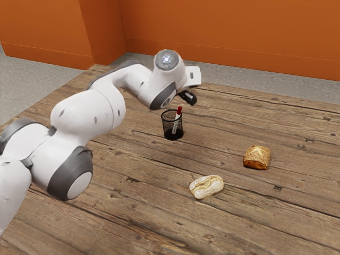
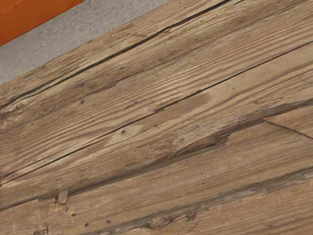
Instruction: Take the marker out of the pen holder and place it to the left of the pen holder.
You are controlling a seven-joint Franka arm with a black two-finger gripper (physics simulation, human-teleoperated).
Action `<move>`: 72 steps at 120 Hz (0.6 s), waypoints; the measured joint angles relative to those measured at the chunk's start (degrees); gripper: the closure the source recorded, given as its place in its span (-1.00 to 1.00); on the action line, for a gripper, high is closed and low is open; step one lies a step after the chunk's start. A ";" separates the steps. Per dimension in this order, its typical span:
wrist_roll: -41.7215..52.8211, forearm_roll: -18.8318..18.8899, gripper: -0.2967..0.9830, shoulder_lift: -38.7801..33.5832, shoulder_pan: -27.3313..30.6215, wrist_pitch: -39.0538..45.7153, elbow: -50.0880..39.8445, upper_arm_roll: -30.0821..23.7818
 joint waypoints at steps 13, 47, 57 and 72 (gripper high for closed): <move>-3.65 2.84 -0.50 2.77 -0.22 2.58 0.15 0.48; -11.74 4.64 -0.40 5.89 -0.77 5.25 -0.49 0.64; -13.58 4.67 -0.27 5.77 -0.77 5.41 -0.52 0.71; -15.90 4.60 -0.06 5.65 -0.69 5.53 -0.60 0.80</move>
